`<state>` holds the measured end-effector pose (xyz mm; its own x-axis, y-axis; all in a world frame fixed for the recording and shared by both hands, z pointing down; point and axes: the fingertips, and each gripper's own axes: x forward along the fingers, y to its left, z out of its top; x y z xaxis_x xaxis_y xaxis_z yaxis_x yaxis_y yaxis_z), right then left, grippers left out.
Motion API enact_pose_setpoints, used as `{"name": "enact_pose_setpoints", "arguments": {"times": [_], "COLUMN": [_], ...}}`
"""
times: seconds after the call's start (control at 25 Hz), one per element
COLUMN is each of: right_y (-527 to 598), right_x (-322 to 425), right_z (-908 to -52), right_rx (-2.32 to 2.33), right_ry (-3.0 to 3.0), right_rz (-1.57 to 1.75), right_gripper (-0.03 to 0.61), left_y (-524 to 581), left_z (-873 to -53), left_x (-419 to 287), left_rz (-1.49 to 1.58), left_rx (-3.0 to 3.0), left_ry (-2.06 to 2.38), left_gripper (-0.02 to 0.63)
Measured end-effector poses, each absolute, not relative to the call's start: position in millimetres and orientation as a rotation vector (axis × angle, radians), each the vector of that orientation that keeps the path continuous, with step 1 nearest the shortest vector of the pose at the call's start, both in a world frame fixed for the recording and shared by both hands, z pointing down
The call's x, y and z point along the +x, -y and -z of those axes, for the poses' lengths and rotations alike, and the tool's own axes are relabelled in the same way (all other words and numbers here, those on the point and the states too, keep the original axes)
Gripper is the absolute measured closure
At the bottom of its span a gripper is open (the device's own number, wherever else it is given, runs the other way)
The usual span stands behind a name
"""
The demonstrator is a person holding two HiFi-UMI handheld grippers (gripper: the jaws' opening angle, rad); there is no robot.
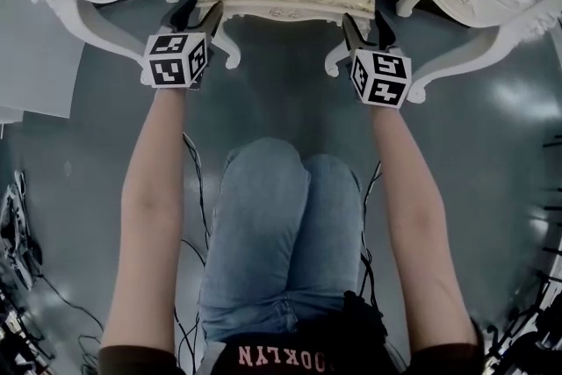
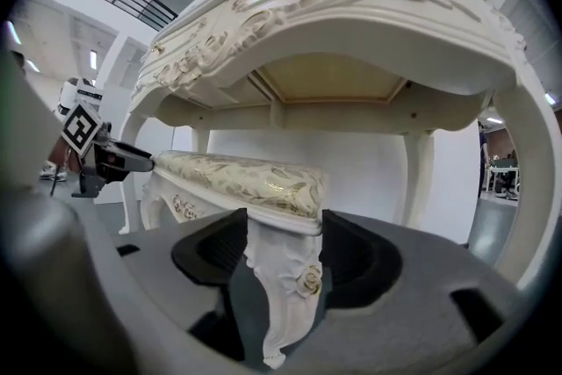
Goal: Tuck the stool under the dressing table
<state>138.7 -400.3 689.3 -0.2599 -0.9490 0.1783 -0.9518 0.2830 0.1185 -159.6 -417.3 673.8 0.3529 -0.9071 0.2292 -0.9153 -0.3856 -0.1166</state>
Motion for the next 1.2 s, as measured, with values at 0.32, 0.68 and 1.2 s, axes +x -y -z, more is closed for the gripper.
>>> {"name": "enact_pose_setpoints", "arguments": {"times": [0.32, 0.68, 1.2], "right_y": [405.5, 416.5, 434.0], "right_x": [141.9, 142.1, 149.5], "right_z": [-689.9, -690.0, -693.8], "right_rx": [1.789, 1.857, 1.984], "right_ry": [2.379, 2.386, 2.388], "right_rz": [0.033, 0.095, 0.029], "right_gripper": [0.328, 0.329, 0.330], "left_y": [416.0, 428.9, 439.4], "left_z": [-674.3, -674.8, -675.4], "left_x": [-157.4, -157.2, -153.3], "left_rz": [-0.304, -0.237, -0.088], "left_rx": [2.588, 2.616, 2.659], "left_ry": [1.787, 1.836, 1.872], "left_gripper": [0.400, 0.400, 0.402]}}
